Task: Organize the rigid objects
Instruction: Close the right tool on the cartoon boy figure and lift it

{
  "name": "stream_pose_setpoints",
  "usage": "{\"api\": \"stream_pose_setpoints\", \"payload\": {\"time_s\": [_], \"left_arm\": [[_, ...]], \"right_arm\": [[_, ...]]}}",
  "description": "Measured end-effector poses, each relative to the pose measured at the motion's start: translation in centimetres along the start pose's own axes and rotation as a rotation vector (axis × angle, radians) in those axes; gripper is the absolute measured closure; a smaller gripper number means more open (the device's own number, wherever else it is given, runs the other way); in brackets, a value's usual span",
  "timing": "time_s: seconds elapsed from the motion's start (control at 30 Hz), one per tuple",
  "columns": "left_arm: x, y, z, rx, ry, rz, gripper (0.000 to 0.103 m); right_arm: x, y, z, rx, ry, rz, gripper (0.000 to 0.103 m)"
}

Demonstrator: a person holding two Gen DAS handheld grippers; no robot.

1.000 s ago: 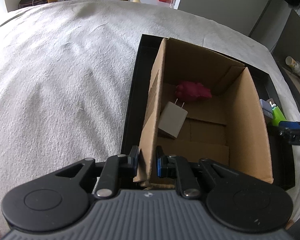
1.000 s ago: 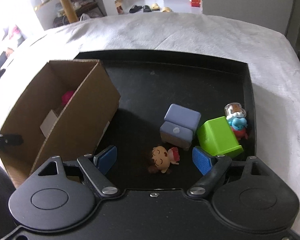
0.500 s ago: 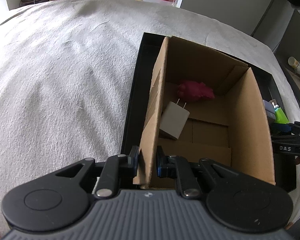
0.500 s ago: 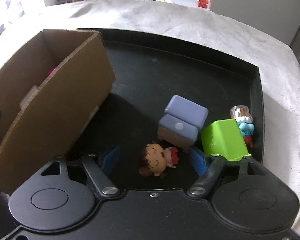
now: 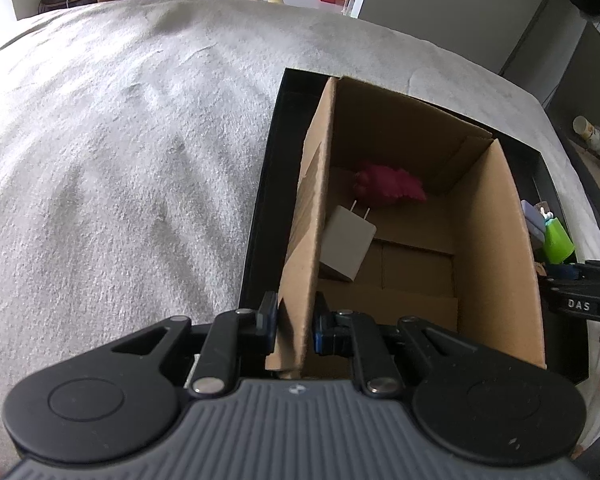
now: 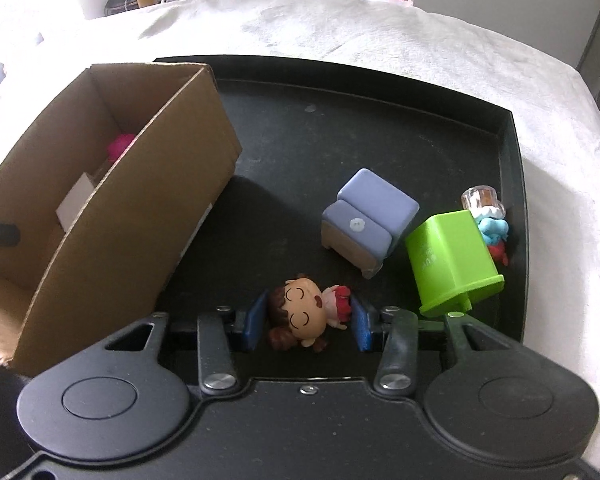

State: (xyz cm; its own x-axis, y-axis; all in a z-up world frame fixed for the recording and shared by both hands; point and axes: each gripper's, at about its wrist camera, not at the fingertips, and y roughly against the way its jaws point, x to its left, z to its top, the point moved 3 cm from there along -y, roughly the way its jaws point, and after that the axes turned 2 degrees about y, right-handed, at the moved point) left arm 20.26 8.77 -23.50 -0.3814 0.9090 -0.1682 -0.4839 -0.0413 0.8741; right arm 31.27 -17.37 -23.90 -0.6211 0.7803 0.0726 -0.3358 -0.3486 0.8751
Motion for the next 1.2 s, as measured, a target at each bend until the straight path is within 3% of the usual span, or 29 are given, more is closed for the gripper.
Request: {"api": "stream_pose_setpoints", "payload": {"time_s": [1.2], "left_arm": [[0.8,2.2,-0.3,-0.083,0.038,-0.077,0.09]], "right_arm": [[4.0,7.8,4.9,-0.126,0.043,-0.025,0.059]]}}
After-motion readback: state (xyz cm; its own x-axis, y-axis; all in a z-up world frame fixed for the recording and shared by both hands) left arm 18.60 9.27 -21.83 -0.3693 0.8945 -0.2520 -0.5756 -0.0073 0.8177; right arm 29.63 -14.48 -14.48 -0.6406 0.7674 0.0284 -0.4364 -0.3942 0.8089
